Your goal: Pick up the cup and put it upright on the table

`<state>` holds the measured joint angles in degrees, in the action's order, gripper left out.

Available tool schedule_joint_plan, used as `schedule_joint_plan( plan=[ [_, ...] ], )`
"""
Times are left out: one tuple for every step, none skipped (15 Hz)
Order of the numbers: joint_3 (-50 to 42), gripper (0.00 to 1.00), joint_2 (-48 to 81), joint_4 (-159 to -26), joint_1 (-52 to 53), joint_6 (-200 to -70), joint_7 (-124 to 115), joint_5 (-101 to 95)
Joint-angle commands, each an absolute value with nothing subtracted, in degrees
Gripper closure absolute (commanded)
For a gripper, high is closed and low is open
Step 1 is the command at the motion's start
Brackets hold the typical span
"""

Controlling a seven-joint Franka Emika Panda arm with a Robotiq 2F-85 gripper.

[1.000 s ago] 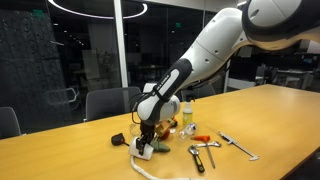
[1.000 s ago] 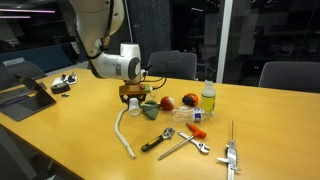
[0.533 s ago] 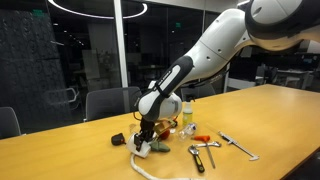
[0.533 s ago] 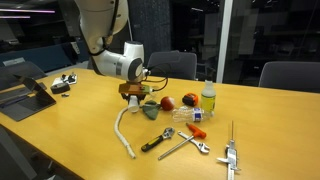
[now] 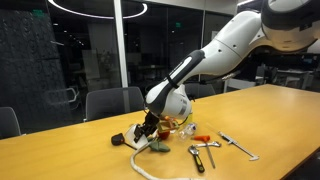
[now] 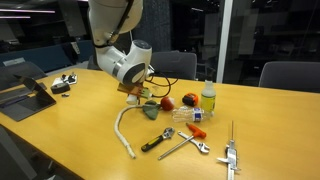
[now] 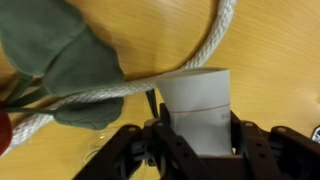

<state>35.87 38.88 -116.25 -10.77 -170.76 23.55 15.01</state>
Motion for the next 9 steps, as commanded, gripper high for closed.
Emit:
schedule_joint_plan(
  plan=[
    [45.94,0.74,38.54,-124.56,-20.16,-185.49,22.51,15.95],
    [46.43,0.74,38.18,-126.53,-20.36,-189.76,22.75,18.5],
    [48.93,0.74,39.42,-127.87,-22.51,-194.04,22.21,18.5],
    [49.06,0.74,40.17,-129.63,-23.58,-198.31,14.9,11.68],
    [48.28,0.74,40.36,-130.86,-23.26,-202.53,11.68,9.41],
    [46.18,0.74,40.08,-131.95,-21.87,-206.64,7.6,7.0],
    [43.65,0.74,39.79,-132.88,-20.18,-210.71,3.99,5.03],
    [40.07,0.74,39.17,-133.88,-17.56,-214.84,0.87,4.36],
    [36.29,0.74,38.67,-134.72,-14.65,-218.91,-1.45,4.43]
  ],
)
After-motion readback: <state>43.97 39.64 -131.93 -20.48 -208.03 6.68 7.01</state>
